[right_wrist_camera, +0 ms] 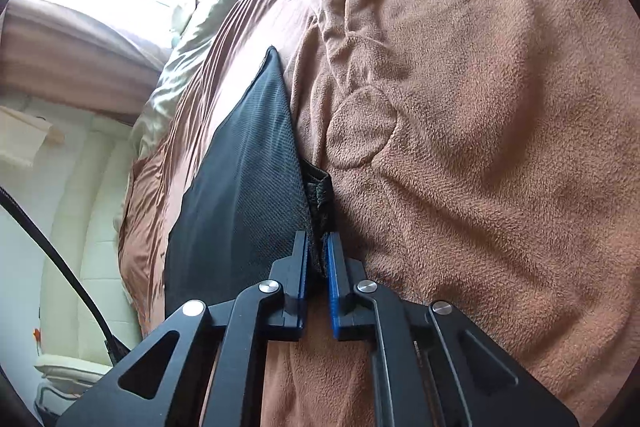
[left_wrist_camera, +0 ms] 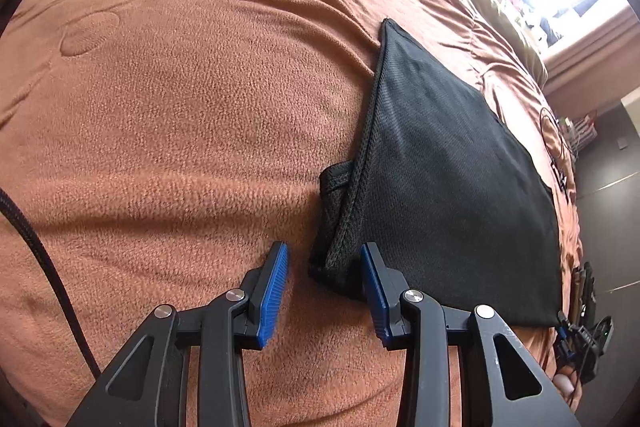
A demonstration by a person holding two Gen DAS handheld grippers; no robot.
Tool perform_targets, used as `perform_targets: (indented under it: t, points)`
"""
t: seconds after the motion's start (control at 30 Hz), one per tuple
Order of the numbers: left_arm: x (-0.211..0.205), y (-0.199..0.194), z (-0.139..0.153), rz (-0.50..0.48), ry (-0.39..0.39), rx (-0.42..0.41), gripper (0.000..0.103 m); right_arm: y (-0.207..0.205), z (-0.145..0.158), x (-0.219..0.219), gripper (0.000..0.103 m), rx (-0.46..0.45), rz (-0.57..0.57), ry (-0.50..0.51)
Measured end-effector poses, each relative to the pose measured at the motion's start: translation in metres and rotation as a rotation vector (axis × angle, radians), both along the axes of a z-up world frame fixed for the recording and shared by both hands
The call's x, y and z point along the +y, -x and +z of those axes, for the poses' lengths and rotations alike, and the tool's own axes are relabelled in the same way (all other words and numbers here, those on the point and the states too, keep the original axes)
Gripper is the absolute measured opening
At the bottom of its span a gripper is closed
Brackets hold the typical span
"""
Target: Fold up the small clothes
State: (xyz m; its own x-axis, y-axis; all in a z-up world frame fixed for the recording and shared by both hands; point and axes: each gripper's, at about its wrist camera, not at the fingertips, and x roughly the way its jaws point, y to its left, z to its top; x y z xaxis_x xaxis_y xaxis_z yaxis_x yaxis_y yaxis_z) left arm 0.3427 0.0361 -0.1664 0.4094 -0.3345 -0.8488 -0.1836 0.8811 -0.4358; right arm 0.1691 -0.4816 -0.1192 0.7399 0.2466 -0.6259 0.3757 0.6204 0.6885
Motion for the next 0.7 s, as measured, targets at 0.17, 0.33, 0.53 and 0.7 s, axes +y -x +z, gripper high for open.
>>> perform_targets:
  t: [0.17,0.33,0.53,0.7]
  points:
    - [0.002,-0.002,-0.002,0.030,0.044,-0.009,0.040,-0.008,0.009,0.014,0.005,0.015,0.003,0.030]
    - [0.002,0.009,-0.004,0.064,0.093,-0.031,0.039,-0.011,0.011,0.018,0.004,0.026,0.005,0.050]
    - [0.010,0.016,-0.009,0.109,0.088,-0.038,0.010,-0.016,0.016,0.021,0.003,0.041,0.008,0.077]
    - [0.012,0.019,0.006,0.101,0.038,-0.082,0.006,-0.011,0.026,0.024,0.002,0.024,0.007,0.079]
